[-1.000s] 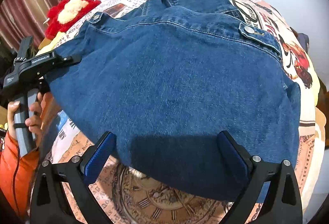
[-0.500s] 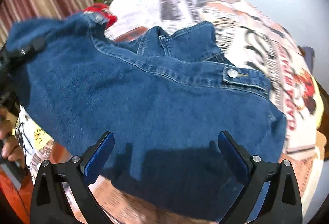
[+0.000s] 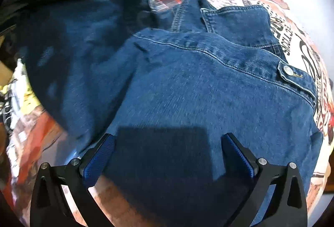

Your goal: Fold large clothes

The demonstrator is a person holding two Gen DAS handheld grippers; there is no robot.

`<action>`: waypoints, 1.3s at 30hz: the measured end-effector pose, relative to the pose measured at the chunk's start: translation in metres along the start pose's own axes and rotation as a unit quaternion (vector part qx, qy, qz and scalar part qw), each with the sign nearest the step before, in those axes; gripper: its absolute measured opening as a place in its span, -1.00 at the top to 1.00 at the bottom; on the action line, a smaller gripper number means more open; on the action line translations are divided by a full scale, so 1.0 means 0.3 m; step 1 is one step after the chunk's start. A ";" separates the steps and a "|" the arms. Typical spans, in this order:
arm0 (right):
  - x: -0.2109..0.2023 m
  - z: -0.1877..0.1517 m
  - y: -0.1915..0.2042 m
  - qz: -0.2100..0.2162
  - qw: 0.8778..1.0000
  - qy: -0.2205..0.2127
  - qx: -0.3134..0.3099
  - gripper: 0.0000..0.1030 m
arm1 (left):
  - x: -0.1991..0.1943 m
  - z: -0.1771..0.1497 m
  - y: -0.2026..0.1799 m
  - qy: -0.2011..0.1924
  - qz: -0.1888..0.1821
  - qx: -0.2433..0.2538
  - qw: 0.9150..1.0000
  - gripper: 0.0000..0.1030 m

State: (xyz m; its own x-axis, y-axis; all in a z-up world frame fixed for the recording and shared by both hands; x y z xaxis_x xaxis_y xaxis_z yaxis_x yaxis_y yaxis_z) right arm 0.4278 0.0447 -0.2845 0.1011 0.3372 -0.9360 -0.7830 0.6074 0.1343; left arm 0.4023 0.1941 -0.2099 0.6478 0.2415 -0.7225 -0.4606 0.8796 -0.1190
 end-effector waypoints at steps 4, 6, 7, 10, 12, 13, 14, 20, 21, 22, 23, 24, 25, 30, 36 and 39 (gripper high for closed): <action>-0.120 -0.052 -0.073 0.035 0.998 -0.021 0.037 -0.99 | -0.063 0.068 -0.081 -0.031 -0.008 0.018 0.999 0.54; -0.202 -0.083 -0.135 0.033 0.997 -0.044 0.062 -0.99 | -0.114 0.116 -0.157 -0.055 -0.020 0.030 0.998 0.57; -0.253 -0.104 -0.180 0.026 0.995 -0.059 0.075 -0.99 | -0.139 0.141 -0.199 -0.068 -0.026 0.036 0.997 0.60; -0.374 -0.160 -0.286 -0.006 0.990 -0.096 0.100 -0.99 | -0.208 0.185 -0.330 -0.100 -0.051 0.057 0.992 0.61; -0.461 -0.219 -0.348 -0.027 0.985 -0.118 0.127 -0.99 | -0.248 0.188 -0.469 -0.117 -0.072 0.093 0.986 0.61; -0.507 -0.254 -0.388 -0.033 0.981 -0.129 0.142 -0.99 | -0.254 0.180 -0.516 -0.120 -0.078 0.106 0.984 0.61; -0.536 -0.276 -0.426 -0.035 0.978 -0.136 0.155 -0.99 | -0.262 0.159 -0.591 -0.123 -0.084 0.131 0.980 0.61; -0.678 -0.463 -0.560 -0.048 0.959 -0.161 0.226 -0.99 | -0.220 -0.058 -0.877 -0.078 -0.134 0.235 0.960 0.61; -0.696 -0.505 -0.577 -0.051 0.957 -0.164 0.235 -0.99 | -0.207 -0.100 -0.903 -0.063 -0.142 0.249 0.956 0.62; -0.708 -0.533 -0.589 -0.054 0.954 -0.166 0.243 -0.99 | -0.191 -0.148 -0.929 -0.048 -0.148 0.267 0.951 0.62; -0.719 -0.563 -0.599 -0.057 0.952 -0.167 0.250 -0.99 | -0.174 -0.203 -0.950 -0.033 -0.152 0.286 0.946 0.61; -0.724 -0.592 -0.608 -0.059 0.950 -0.166 0.257 -0.99 | -0.162 -0.242 -0.961 -0.023 -0.151 0.301 0.941 0.61; -0.729 -0.622 -0.615 -0.062 0.948 -0.164 0.264 -0.99 | -0.145 -0.294 -0.968 -0.007 -0.148 0.317 0.937 0.61; -0.727 -0.724 -0.613 -0.056 0.944 -0.158 0.283 -0.99 | -0.120 -0.424 -0.941 0.032 -0.141 0.356 0.923 0.58; -0.729 -0.741 -0.592 -0.049 0.942 -0.162 0.291 -0.99 | -0.177 -0.452 -0.913 0.051 -0.147 0.356 0.921 0.05; -0.750 -0.720 -0.575 -0.046 0.941 -0.171 0.289 -0.99 | -0.254 -0.460 -0.905 0.069 -0.207 0.340 0.915 -0.53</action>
State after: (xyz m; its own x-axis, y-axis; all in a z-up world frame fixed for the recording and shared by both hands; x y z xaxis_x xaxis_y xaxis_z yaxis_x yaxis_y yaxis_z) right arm 0.4077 -0.2914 -0.1673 0.4215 0.4153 -0.8061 -0.3072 0.9018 0.3039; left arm 0.3943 -0.1196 -0.2166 0.5768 -0.1833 -0.7960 0.3217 0.9467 0.0151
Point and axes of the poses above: each gripper's, at about its wrist camera, not at the fingertips, and x roughly the way its jaws point, y to its left, z to its top, the point moved 7 cm from there along x, roughly the way its jaws point, and after that the axes turned 6 degrees about z, right-handed, at the moved point
